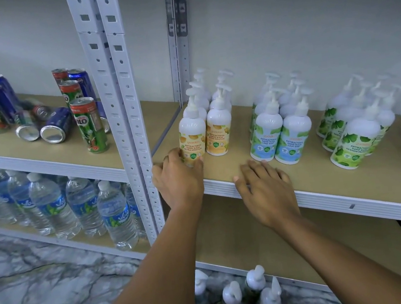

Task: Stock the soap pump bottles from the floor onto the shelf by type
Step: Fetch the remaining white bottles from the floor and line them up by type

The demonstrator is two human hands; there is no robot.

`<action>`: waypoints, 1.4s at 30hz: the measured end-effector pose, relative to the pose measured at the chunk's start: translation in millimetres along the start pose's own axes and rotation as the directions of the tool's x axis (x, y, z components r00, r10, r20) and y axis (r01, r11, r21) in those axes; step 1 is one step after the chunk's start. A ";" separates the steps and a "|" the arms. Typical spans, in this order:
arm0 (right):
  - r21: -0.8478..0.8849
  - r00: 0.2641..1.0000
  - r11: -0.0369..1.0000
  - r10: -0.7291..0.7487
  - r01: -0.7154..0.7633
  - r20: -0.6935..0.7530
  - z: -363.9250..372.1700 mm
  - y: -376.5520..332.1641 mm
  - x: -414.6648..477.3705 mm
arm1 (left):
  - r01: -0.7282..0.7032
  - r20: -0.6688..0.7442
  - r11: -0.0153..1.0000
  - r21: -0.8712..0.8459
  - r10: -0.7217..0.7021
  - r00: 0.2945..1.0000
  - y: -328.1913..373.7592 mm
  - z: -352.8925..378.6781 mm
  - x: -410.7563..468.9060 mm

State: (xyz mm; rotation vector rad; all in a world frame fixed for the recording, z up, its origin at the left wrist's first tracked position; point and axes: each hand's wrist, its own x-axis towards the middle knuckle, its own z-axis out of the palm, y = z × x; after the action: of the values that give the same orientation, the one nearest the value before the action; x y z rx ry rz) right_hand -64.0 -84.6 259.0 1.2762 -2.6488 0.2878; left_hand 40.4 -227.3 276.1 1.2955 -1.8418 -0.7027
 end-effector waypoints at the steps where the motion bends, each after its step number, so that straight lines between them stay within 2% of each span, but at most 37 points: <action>1: 0.002 1.000 1.000 0.000 0.000 -0.006 0.1 0.2 -0.3 | 0.005 -0.002 1.000 0.003 -0.005 1.000 -0.1 1.5 0.3; 13: 0.032 0.999 0.999 -0.003 0.005 -0.050 1.2 0.6 -1.4 | -0.020 -0.001 0.998 0.057 0.020 1.000 1.2 6.4 -0.7; 19: 0.100 1.000 0.995 -0.023 0.022 0.012 -2.4 5.6 0.0 | -0.035 0.077 0.995 0.094 0.028 0.997 -1.8 -1.3 -1.9; 23: 0.192 0.997 0.979 -0.071 0.066 0.017 -4.3 18.5 -11.9 | -0.064 0.131 0.997 0.053 0.056 0.990 -4.4 -18.2 -15.4; 26: 0.304 0.993 0.946 -0.094 0.110 -0.067 -4.7 28.9 -34.4 | -0.086 0.177 0.996 -0.006 0.085 0.981 -5.8 -33.9 -33.3; 29: 0.470 0.976 0.875 -0.014 0.117 -0.218 -5.6 36.2 -68.6 | -0.106 0.226 0.993 -0.053 0.116 0.967 -6.3 -44.2 -59.4; 31: 0.524 0.965 0.844 0.031 0.114 -0.261 1.0 44.2 -94.8 | -0.109 0.262 0.991 -0.075 0.125 0.957 -8.6 -47.1 -80.4; 33: 0.563 0.976 0.824 0.067 0.063 -0.208 14.4 54.0 -117.9 | -0.099 0.308 0.990 -0.103 0.126 0.943 -14.2 -47.4 -103.1; 36: 0.650 0.989 0.752 0.147 -0.110 -0.003 39.6 69.8 -142.2 | -0.035 0.384 0.992 -0.125 0.081 0.920 -28.1 -39.1 -139.4; 39: 0.670 0.961 0.690 0.212 -0.275 0.176 65.8 84.7 -165.5 | 0.116 0.472 0.987 -0.110 -0.050 0.880 -49.8 -18.3 -179.5; 42: 0.625 0.917 0.673 0.257 -0.396 0.304 92.5 97.6 -191.6 | 0.252 0.523 0.965 -0.070 -0.179 0.833 -74.7 6.6 -216.7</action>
State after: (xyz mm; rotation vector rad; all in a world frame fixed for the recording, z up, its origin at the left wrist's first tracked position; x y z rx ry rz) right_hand -31.0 95.2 112.8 0.9721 -3.0587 1.3726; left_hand 115.9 -47.7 155.1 1.3227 -2.0234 -1.3878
